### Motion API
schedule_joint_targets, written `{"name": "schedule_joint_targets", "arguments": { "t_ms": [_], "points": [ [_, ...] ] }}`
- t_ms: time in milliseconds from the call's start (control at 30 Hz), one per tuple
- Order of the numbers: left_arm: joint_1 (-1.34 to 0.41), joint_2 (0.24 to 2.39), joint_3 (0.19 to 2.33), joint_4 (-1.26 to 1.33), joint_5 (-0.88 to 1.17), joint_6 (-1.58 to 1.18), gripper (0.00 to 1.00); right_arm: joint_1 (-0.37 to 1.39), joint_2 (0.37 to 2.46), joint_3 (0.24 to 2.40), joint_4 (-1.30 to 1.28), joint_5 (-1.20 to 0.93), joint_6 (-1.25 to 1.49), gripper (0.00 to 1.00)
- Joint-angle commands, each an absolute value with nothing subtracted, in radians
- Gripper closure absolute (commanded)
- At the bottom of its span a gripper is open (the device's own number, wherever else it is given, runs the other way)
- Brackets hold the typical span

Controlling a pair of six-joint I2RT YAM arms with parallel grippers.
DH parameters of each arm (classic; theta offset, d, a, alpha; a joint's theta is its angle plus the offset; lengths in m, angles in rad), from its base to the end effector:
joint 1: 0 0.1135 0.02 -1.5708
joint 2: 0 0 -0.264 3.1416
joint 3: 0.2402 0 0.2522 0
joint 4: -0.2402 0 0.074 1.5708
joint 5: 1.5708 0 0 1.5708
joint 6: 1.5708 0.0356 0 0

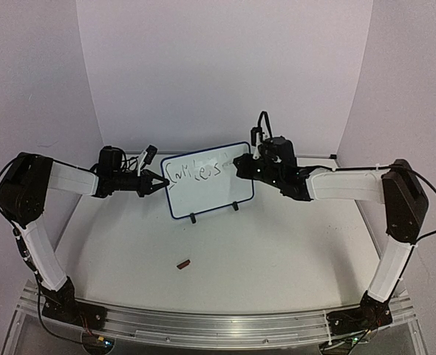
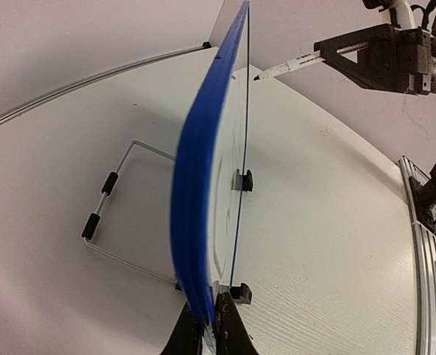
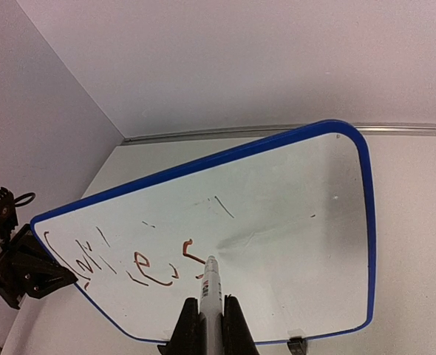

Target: Write a sentence on the whiteboard

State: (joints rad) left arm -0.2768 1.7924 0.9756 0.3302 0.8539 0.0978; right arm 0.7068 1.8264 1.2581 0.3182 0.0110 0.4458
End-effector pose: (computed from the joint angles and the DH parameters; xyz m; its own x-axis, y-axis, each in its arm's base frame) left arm 0.3539 -0.1284 0.1880 -0.3675 0.1711 -0.9141 0.8605 0.4353 -0.2645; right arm 0.3285 0.2800 0.2605 -0.4463 0.1858 -0.8754 -0.4974 0.7616 0.4153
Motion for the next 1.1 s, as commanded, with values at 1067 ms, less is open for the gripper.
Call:
{"name": "schedule_joint_targets", "arguments": {
  "t_ms": [1067],
  "points": [
    [-0.282,1.799,0.982,0.253,0.75,0.166,1.0,0.695,1.782,1.248,0.366,0.056,0.468,1.0]
  ]
}}
